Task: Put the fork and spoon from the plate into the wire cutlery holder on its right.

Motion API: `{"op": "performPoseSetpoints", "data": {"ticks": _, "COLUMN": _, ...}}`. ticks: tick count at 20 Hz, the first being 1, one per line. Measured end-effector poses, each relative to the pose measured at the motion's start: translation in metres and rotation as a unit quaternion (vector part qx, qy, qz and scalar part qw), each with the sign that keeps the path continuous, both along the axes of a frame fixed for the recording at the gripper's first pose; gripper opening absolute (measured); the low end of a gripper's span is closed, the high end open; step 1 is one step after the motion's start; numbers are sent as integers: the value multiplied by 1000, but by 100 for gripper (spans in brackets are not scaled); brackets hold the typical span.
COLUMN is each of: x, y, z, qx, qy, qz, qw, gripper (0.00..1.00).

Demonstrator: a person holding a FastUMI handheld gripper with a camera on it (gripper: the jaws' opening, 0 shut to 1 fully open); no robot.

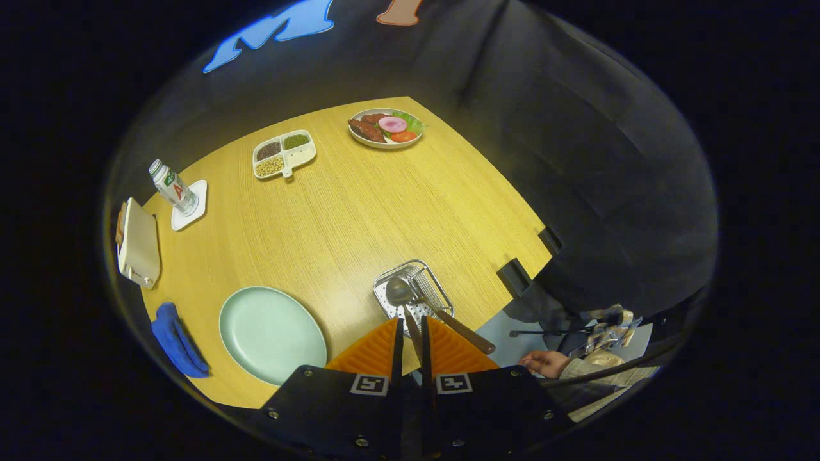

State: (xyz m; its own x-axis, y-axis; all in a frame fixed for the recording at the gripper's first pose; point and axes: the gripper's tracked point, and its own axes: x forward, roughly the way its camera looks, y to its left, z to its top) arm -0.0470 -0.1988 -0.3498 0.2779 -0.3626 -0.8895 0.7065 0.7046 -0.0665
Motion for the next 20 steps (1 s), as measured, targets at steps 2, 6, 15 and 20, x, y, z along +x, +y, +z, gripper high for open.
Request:
{"op": "performPoseSetpoints", "data": {"ticks": 2, "x": 2, "y": -1, "z": 0, "qx": -3, "qy": -2, "qz": 5, "qw": 1000, "gripper": 13}}
{"op": "performPoseSetpoints", "data": {"ticks": 6, "x": 4, "y": 0, "z": 2, "qx": -7, "qy": -4, "qz": 12, "qw": 1000, "gripper": 13}}
{"op": "performPoseSetpoints", "data": {"ticks": 15, "x": 32, "y": -12, "z": 52, "qx": -80, "qy": -105, "qz": 38, "qw": 990, "gripper": 13}}
{"op": "performPoseSetpoints", "data": {"ticks": 20, "x": 62, "y": -16, "z": 140, "qx": -162, "qy": -244, "qz": 65, "qw": 954, "gripper": 13}}
